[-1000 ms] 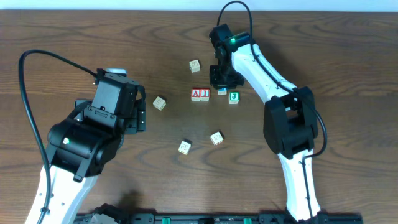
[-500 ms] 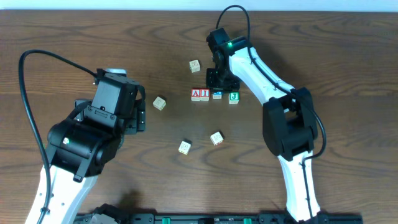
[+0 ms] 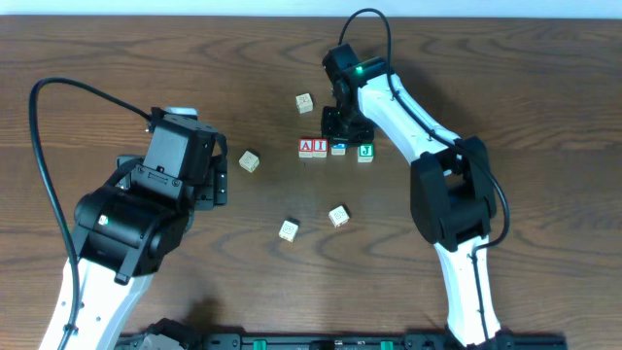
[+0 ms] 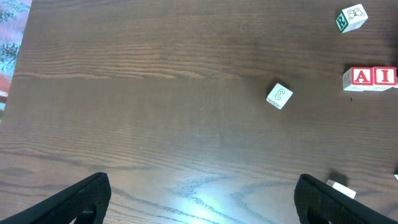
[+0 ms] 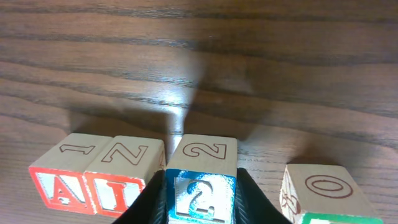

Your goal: Spell out Ai2

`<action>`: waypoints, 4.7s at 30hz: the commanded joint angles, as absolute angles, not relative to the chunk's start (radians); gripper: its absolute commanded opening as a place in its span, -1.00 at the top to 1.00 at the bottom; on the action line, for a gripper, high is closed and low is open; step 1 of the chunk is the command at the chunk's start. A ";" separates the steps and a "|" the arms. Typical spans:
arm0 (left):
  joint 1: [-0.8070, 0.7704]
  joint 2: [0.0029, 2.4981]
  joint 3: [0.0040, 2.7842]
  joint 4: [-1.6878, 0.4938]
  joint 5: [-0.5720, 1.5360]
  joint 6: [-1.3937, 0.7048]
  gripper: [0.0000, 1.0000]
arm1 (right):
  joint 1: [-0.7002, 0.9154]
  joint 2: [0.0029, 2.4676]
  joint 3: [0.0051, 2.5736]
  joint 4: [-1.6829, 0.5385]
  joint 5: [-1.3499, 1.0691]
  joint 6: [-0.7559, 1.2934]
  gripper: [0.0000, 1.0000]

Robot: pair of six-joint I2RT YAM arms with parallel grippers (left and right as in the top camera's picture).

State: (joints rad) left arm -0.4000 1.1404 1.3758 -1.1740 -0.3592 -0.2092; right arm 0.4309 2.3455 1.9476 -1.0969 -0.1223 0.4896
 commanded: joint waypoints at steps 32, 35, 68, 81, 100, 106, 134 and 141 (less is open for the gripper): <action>-0.397 1.129 1.392 -1.179 -0.376 -0.218 -0.91 | 0.415 2.178 1.937 -1.068 -0.047 0.500 0.09; -0.397 1.129 1.392 -1.179 -0.375 -0.218 -0.91 | 0.402 2.118 1.937 -1.090 0.007 0.500 0.26; -0.400 0.987 1.392 -1.200 -0.292 -0.217 -0.91 | 0.471 1.483 1.245 -0.843 0.154 0.397 -0.56; -0.400 0.987 1.392 -1.200 -0.299 -0.216 -0.91 | 0.424 1.713 1.246 -0.636 0.060 0.528 0.38; -0.400 1.032 1.392 -1.201 -0.299 -0.216 -0.91 | 0.398 1.867 1.342 -0.588 -0.027 0.554 0.92; -0.400 1.033 1.392 -1.200 -0.299 -0.216 -0.91 | 0.398 1.882 1.341 -0.551 -0.023 0.562 0.97; -0.400 1.033 1.392 -1.196 -0.322 -0.217 -0.91 | 0.401 1.983 1.341 -0.471 0.009 0.561 0.96; -0.400 1.033 1.392 -1.192 -0.322 -0.217 -0.91 | 0.402 1.983 1.341 -0.472 0.019 0.561 0.97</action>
